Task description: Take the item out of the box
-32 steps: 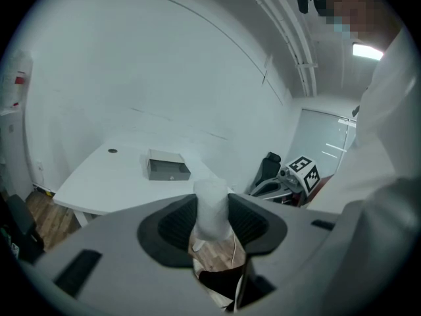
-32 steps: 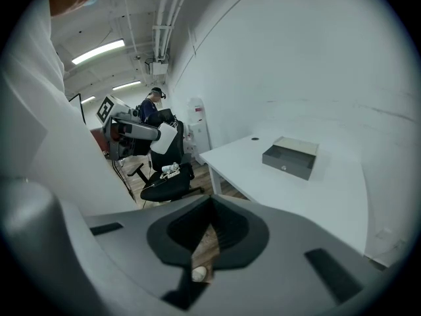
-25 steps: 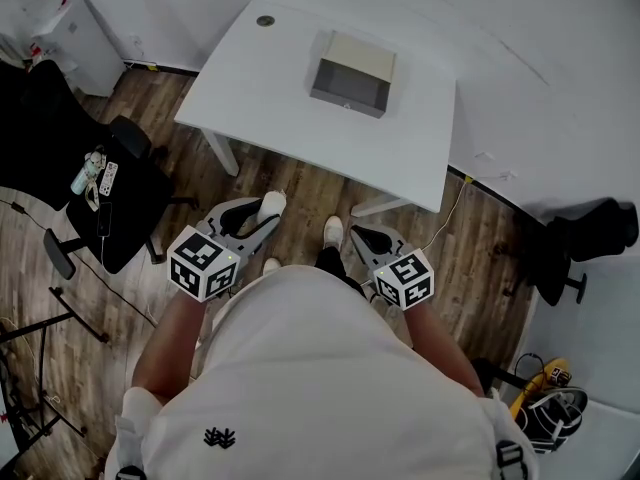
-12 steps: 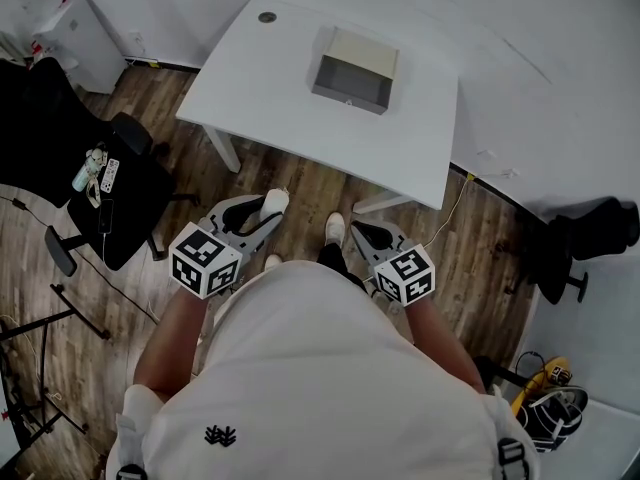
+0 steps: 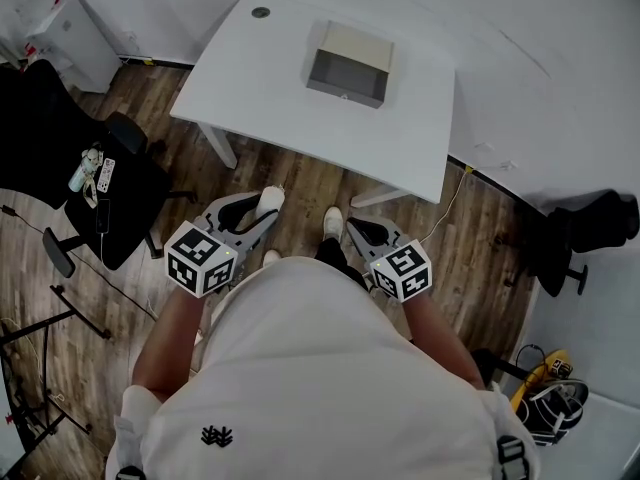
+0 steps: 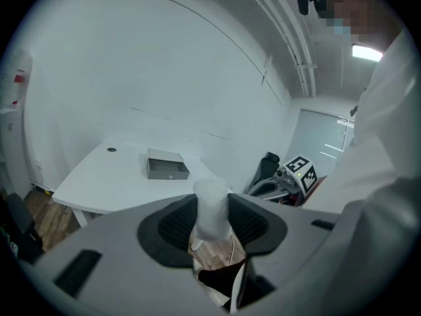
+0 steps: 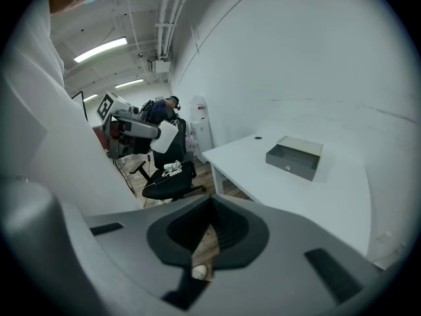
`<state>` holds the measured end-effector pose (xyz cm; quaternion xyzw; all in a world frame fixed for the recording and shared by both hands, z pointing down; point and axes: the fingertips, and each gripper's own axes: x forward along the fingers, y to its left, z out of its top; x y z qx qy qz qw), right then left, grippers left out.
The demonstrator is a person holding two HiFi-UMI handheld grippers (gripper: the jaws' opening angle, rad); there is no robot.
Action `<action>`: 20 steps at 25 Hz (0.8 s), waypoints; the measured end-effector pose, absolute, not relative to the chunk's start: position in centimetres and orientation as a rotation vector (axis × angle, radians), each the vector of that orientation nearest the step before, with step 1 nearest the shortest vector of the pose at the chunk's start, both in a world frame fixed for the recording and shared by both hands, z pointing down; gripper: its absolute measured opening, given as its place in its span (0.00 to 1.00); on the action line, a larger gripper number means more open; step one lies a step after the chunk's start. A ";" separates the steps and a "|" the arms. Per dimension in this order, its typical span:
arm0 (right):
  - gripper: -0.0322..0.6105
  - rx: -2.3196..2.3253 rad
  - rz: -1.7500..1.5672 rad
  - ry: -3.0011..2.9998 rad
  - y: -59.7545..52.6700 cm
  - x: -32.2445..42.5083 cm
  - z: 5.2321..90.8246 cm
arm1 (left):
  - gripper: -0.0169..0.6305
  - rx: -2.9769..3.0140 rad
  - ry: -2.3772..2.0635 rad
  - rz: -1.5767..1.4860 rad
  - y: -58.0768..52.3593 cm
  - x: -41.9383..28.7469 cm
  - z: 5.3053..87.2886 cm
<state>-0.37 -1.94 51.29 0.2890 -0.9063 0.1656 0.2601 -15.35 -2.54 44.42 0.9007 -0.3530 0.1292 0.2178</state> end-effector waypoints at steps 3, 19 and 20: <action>0.06 0.777 0.449 -2.455 -1.9 -0.4 51.3 | 0.27 2.491 -0.979 0.359 -2.4 -15.4 44.4; 0.06 0.752 0.447 -2.468 -5.0 1.0 51.8 | 0.27 2.441 -1.021 0.369 -4.5 -14.6 45.1; 0.06 0.754 0.447 -2.471 -5.6 1.2 51.8 | 0.27 2.438 -1.023 0.370 -4.9 -14.4 45.2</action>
